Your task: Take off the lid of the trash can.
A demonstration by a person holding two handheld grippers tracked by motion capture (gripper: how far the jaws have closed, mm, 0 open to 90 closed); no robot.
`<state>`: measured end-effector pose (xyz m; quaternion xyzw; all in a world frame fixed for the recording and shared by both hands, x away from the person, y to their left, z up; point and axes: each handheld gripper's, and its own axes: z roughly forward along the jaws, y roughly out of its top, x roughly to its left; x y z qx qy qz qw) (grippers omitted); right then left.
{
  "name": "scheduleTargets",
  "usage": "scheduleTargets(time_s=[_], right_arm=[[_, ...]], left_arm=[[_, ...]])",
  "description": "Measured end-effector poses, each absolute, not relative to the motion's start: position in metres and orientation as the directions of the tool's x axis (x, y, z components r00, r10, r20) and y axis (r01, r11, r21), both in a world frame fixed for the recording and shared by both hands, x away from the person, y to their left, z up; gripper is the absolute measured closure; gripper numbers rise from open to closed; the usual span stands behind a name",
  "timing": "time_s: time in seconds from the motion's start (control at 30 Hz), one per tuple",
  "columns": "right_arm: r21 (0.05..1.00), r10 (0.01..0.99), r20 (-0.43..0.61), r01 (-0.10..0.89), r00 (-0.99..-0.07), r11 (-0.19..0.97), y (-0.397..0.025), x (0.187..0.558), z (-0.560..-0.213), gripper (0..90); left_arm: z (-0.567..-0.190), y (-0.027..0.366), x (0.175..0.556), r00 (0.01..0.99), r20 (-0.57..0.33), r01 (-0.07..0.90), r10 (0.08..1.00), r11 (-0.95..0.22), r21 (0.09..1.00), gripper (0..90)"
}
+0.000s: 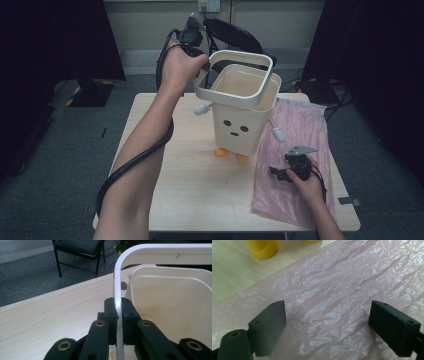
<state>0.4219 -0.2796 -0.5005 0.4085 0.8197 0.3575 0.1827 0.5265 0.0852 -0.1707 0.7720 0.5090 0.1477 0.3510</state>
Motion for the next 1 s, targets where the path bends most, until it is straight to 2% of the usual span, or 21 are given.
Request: scheduleTargets(time_s=[1.0], right_arm=[[0.737, 0.8, -0.008, 0.538, -0.6, 0.41, -0.28, 0.422, -0.501, 13.4]], left_arm=[[-0.187, 0.199, 0.486, 0.365, -0.129, 0.712, 0.922, -0.187, 0.676, 84.7]])
